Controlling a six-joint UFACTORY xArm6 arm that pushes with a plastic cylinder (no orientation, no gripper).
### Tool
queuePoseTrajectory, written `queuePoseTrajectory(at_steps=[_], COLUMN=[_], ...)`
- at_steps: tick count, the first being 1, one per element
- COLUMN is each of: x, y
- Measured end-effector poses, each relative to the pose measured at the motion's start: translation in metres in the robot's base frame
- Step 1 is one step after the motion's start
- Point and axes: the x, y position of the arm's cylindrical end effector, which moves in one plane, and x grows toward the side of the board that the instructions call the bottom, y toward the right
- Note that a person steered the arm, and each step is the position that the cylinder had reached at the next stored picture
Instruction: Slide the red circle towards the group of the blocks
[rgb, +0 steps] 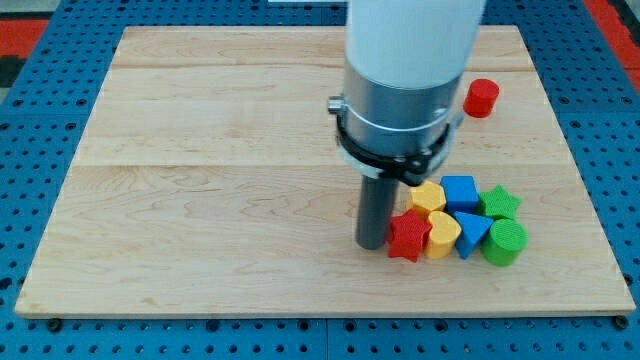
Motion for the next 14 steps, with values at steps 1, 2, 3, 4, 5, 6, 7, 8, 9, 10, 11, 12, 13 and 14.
queuePoseTrajectory(at_steps=[1, 2, 3, 4, 5, 6, 7, 8, 9, 10, 11, 12, 13, 14], x=[-0.032, -0.075, -0.108, -0.122, -0.122, -0.151, -0.206, -0.218, -0.214, -0.2, -0.19, -0.173, -0.169, -0.169], y=[-0.041, -0.05, -0.011, 0.078, 0.172, 0.223, 0.225, 0.187, 0.15, 0.131, 0.145, 0.153, 0.132, 0.1])
